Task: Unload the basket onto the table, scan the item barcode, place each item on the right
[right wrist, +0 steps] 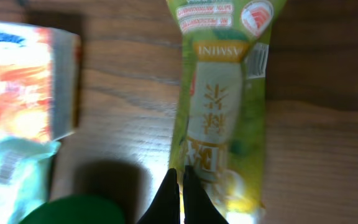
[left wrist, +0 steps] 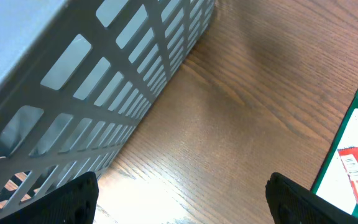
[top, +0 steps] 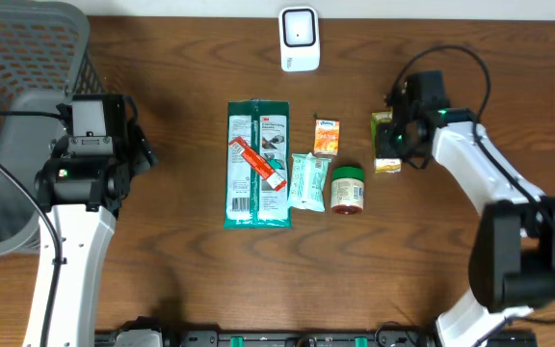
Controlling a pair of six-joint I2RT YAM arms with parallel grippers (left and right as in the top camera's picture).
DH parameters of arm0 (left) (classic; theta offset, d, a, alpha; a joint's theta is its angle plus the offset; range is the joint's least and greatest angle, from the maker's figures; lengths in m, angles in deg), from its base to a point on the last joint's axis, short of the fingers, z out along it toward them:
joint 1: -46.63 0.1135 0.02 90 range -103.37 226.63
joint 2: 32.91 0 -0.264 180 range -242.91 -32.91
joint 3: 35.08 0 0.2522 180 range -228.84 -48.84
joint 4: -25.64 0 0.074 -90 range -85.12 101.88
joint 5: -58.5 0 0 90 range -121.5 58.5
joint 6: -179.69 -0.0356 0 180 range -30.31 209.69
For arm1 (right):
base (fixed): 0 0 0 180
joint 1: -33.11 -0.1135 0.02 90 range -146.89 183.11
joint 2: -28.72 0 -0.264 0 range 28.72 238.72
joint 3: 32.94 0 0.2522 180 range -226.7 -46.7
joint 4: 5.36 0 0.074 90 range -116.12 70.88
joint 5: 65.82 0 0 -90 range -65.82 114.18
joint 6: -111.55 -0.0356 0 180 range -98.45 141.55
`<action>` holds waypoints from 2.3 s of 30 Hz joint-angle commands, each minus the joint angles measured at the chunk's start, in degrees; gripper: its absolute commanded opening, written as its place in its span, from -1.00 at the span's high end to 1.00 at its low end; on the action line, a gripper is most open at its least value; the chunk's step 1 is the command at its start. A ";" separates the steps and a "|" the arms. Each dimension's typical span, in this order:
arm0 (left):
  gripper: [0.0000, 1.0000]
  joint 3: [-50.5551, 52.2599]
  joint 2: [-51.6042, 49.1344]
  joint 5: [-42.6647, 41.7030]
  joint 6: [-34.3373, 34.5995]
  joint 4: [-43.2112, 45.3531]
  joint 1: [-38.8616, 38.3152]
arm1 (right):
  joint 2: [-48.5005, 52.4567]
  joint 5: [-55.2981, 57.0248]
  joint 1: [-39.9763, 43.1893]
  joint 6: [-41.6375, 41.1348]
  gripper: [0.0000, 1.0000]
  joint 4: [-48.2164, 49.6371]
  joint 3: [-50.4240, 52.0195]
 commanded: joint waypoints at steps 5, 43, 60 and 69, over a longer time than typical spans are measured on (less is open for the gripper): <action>-0.73 -0.59 0.20 0.74 -0.50 -0.15 0.31 | 2.62 3.15 0.74 -1.25 0.95 -0.96 -0.83; -0.73 -0.59 0.20 0.74 -0.50 -0.15 0.31 | -2.36 0.46 2.29 -1.14 0.68 1.70 -13.16; -0.73 -0.59 0.20 0.74 -0.50 -0.15 0.31 | 12.81 1.05 2.40 -1.36 0.97 4.11 -10.23; -0.73 -0.59 0.22 0.74 -0.50 -0.15 0.31 | 2.45 0.39 2.73 -1.33 0.90 -2.49 -17.92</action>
